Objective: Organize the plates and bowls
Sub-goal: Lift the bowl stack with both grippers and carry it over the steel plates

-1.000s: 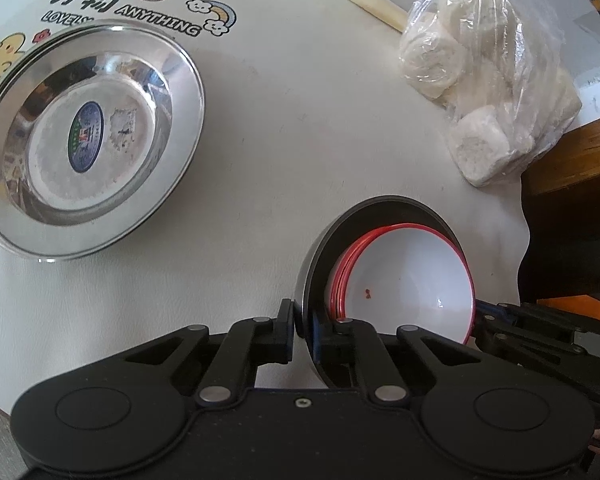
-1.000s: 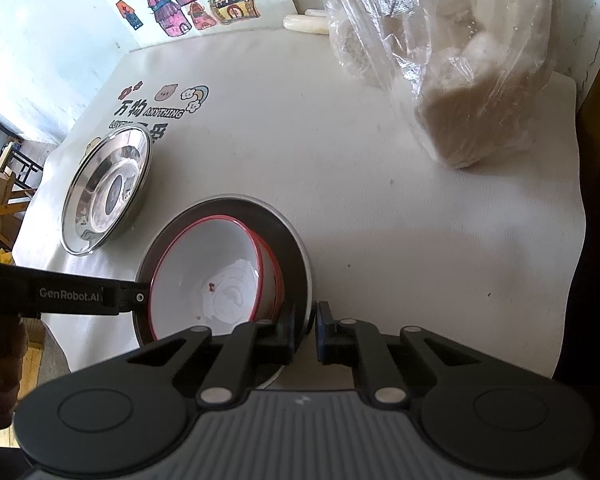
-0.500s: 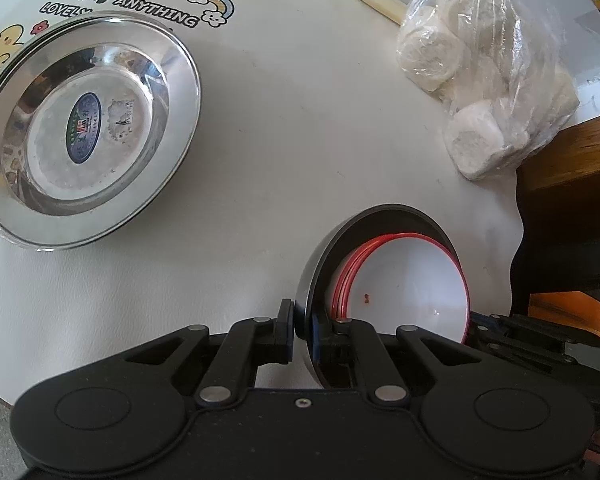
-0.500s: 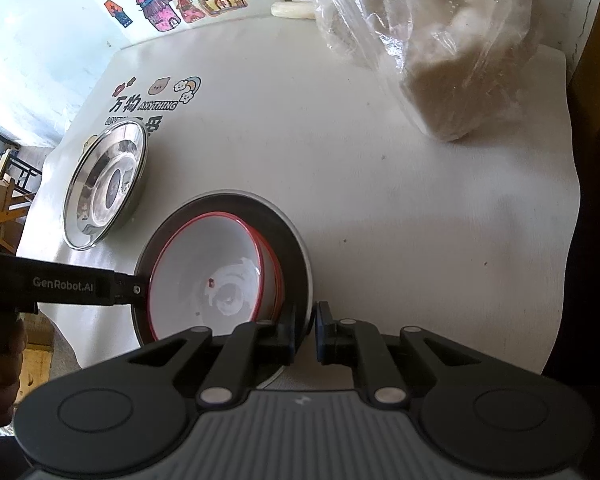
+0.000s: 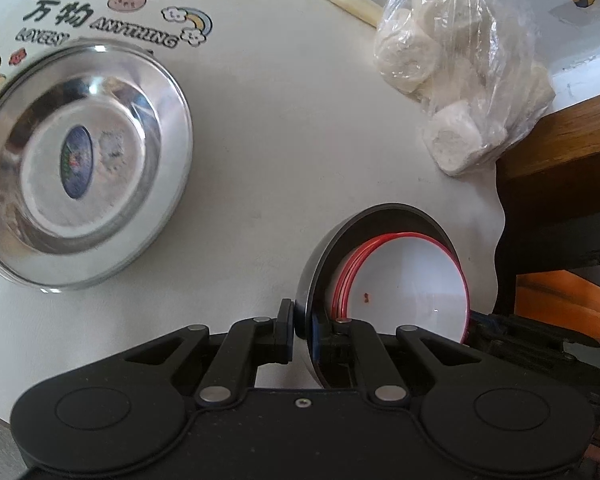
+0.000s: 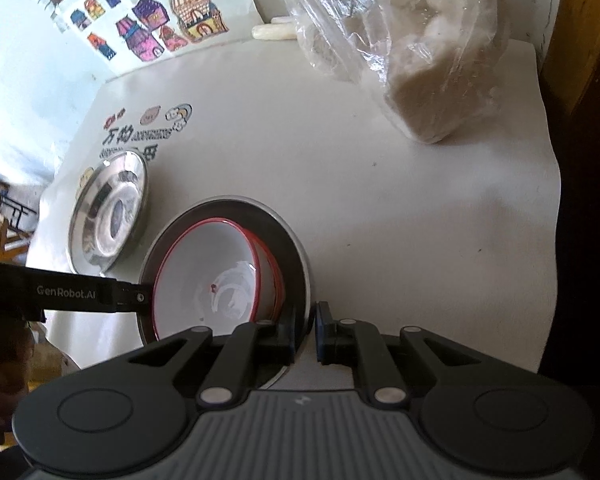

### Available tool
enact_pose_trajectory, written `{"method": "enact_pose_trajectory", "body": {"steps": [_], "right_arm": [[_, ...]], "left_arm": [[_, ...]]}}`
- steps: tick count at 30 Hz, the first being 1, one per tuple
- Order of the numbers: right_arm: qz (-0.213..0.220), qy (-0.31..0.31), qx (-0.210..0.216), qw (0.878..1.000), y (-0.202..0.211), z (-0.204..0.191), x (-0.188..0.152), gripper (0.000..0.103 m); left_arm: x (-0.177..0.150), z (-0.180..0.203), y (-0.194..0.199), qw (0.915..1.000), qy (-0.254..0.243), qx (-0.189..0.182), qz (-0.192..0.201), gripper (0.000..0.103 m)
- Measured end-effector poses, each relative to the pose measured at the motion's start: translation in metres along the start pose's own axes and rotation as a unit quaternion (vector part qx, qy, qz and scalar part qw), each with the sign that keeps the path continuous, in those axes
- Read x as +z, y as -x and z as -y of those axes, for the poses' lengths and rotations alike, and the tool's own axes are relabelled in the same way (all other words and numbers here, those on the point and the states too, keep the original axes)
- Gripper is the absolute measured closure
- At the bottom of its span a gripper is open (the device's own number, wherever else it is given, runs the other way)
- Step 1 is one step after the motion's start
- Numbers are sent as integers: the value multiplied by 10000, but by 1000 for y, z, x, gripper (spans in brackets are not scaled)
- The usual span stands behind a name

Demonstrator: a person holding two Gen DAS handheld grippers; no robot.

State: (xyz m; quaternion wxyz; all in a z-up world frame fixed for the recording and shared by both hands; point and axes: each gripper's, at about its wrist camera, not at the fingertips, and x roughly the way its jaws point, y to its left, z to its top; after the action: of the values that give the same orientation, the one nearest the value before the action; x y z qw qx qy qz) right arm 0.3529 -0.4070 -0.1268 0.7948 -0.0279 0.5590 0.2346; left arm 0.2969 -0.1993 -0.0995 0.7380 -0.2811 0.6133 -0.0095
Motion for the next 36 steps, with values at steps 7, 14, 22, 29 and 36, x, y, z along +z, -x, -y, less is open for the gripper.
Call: {"method": "enact_pose_trajectory", "body": {"steps": [7,14,22,29,36], "right_arm": [[101,-137,7,9999,1,-21,3,93],[231,-248,30,9994,-1,-44,10,93],[313,-278,34,9991,-9,-72,21,93],[392,-290,19,9988,-19,-94,30,93],[433,-298,25,9986,-29,-117,37,93]], "left_arm": [[10,-14,15,9999,-124,-24,-18,95],[21,-31,32,9997,-219,-57,35,95],[34,-51,45,9996,-283,-49,68,95],[51,-71,55,9994,-340,-53,103,95],[65,-93,63,9993,-352,-34,99,96]]}}
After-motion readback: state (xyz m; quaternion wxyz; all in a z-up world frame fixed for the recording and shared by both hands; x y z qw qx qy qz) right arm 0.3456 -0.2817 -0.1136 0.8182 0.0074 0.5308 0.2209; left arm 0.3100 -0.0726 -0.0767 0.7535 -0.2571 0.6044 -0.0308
